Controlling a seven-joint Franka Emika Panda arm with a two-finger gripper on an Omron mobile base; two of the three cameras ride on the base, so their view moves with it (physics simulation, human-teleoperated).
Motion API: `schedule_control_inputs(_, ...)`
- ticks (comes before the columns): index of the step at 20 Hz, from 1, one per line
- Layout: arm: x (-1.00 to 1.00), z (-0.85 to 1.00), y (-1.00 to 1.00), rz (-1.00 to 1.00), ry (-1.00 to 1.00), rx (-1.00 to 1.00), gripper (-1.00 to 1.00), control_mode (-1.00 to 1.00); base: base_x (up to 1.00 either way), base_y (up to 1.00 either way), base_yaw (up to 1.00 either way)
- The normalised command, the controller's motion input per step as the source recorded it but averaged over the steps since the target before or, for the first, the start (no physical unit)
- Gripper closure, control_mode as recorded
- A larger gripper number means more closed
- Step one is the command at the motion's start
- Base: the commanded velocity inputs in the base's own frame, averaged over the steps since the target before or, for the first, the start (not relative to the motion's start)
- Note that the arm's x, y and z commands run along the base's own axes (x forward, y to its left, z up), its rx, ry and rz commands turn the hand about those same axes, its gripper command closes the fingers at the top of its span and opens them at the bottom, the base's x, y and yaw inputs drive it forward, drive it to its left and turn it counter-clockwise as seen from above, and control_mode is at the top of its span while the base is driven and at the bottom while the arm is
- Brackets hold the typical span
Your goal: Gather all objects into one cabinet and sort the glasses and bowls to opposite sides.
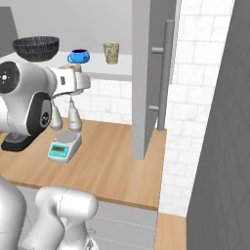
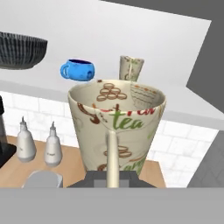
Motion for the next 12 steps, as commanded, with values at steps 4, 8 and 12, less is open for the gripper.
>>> schedule_control_inputs(4, 0.0, 0.37, 0.0, 0.0, 0.0, 0.0, 1.0, -1.0, 0.0, 0.0, 0.0)
schedule_control_inputs(8, 0.0, 0.34, 0.0, 0.0, 0.0, 0.0, 1.0, -1.0, 0.0, 0.0, 0.0)
schedule_control_inputs(12, 0.02, 0.11, 0.0, 0.0, 0.0, 0.0, 1.0, -1.0, 0.0, 0.0, 0.0)
